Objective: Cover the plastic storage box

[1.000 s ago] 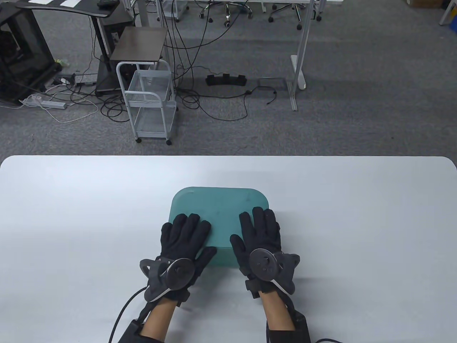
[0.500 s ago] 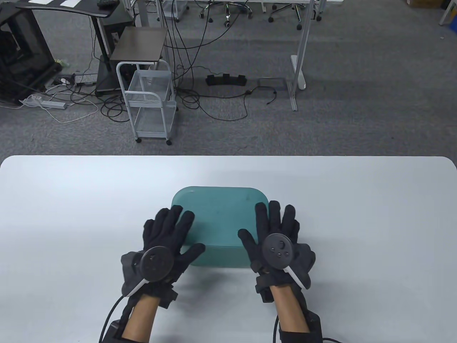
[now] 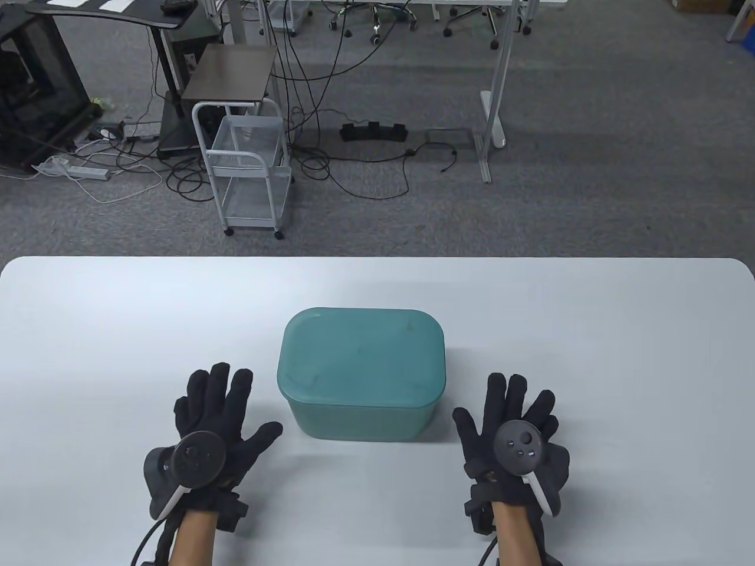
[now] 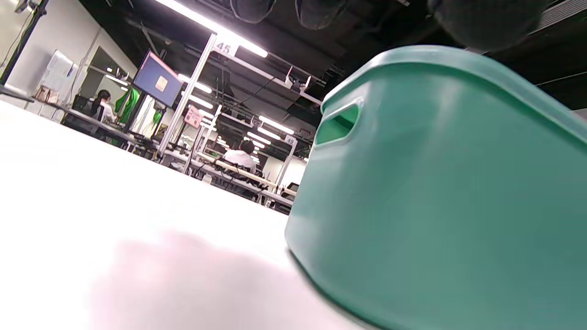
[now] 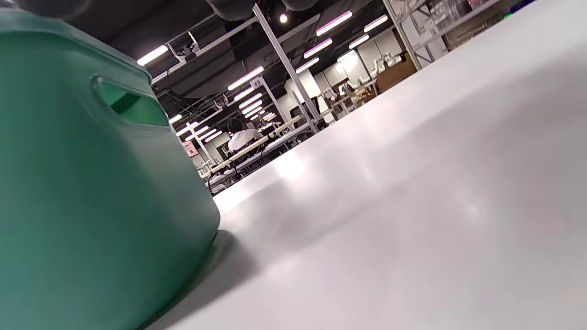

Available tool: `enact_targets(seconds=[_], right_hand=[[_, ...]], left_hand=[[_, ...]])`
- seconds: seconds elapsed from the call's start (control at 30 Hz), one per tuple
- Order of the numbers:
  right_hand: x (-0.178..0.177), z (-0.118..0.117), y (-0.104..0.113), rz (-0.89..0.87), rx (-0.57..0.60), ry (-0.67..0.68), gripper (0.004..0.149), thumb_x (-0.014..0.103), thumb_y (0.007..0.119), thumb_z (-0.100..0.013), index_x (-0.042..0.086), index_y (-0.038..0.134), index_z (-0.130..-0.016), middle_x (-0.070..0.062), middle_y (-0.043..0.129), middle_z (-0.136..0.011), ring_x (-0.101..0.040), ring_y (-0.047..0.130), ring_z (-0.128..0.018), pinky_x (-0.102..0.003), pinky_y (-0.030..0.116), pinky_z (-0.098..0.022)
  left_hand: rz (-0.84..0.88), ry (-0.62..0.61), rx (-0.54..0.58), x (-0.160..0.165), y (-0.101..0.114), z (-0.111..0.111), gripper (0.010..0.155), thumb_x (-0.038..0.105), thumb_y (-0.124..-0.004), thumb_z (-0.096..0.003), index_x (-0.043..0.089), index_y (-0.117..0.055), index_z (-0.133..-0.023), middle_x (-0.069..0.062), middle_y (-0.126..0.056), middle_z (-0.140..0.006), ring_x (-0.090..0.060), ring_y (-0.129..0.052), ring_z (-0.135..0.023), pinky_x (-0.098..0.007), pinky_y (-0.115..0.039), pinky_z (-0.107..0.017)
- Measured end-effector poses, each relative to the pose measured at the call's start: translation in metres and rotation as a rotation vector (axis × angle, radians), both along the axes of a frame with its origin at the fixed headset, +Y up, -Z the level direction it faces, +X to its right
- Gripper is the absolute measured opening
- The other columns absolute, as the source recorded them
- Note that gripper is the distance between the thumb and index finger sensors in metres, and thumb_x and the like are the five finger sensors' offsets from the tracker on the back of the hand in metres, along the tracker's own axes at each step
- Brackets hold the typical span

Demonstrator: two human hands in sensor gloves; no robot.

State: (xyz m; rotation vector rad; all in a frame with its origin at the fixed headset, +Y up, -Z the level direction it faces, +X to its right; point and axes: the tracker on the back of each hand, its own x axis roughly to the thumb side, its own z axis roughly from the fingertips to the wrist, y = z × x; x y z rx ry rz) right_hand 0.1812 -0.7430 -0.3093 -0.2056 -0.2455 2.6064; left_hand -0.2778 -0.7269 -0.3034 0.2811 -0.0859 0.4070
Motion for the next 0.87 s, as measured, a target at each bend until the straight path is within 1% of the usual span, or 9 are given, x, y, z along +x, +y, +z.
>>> enact_targets(seconds=[0.2, 0.4, 0.47, 0.5, 0.6, 0.87], right_hand=[[-0.005, 0.002, -0.004, 0.039, -0.001, 0.01, 0.09, 0.077, 0.048, -0.049, 0.024, 0.027, -0.119, -0.015, 0.018, -0.128, -0.054, -0.003, -0.103, -0.067, 0.008, -0.067], [-0.006, 0.003, -0.005, 0.038, 0.036, -0.009, 0.091, 0.076, 0.049, -0.049, 0.023, 0.03, -0.119, -0.016, 0.023, -0.128, -0.054, 0.001, -0.104, -0.067, 0.01, -0.068], [-0.008, 0.003, -0.004, 0.041, 0.053, -0.006, 0.091, 0.076, 0.049, -0.049, 0.022, 0.03, -0.119, -0.017, 0.024, -0.127, -0.053, 0.003, -0.105, -0.064, 0.012, -0.07], [-0.009, 0.003, -0.003, 0.041, 0.066, -0.006, 0.091, 0.076, 0.05, -0.049, 0.021, 0.03, -0.119, -0.017, 0.024, -0.127, -0.053, 0.005, -0.106, -0.064, 0.013, -0.07], [-0.012, 0.003, -0.002, 0.045, 0.088, 0.001, 0.091, 0.076, 0.05, -0.049, 0.021, 0.029, -0.118, -0.017, 0.026, -0.127, -0.053, 0.006, -0.106, -0.064, 0.014, -0.071], [-0.014, 0.003, -0.003, 0.046, 0.093, -0.004, 0.09, 0.075, 0.05, -0.049, 0.02, 0.03, -0.118, -0.017, 0.027, -0.127, -0.053, 0.008, -0.107, -0.064, 0.015, -0.071]], left_hand=[[0.004, -0.018, -0.004, 0.003, -0.004, 0.002, 0.092, 0.081, -0.065, -0.0441, 0.043, -0.032, -0.121, -0.002, -0.024, -0.134, -0.04, -0.015, -0.125, -0.067, -0.019, -0.084], [0.032, -0.035, 0.01, 0.005, -0.004, 0.003, 0.092, 0.08, -0.065, -0.0447, 0.043, -0.032, -0.121, -0.002, -0.024, -0.134, -0.039, -0.014, -0.124, -0.066, -0.017, -0.084], [0.039, -0.035, 0.004, 0.005, -0.004, 0.002, 0.091, 0.081, -0.064, -0.0447, 0.043, -0.032, -0.121, -0.001, -0.024, -0.134, -0.039, -0.013, -0.124, -0.066, -0.016, -0.084], [0.046, -0.036, 0.001, 0.005, -0.005, 0.002, 0.092, 0.081, -0.064, -0.0448, 0.043, -0.032, -0.122, -0.002, -0.024, -0.134, -0.039, -0.013, -0.124, -0.066, -0.016, -0.084], [0.055, -0.042, -0.009, 0.006, -0.006, 0.001, 0.091, 0.08, -0.064, -0.045, 0.043, -0.032, -0.122, -0.002, -0.024, -0.134, -0.039, -0.013, -0.125, -0.066, -0.017, -0.084], [0.088, -0.029, -0.028, 0.003, -0.009, -0.002, 0.09, 0.08, -0.064, -0.0455, 0.044, -0.032, -0.121, -0.001, -0.025, -0.135, -0.038, -0.014, -0.125, -0.065, -0.017, -0.084]])
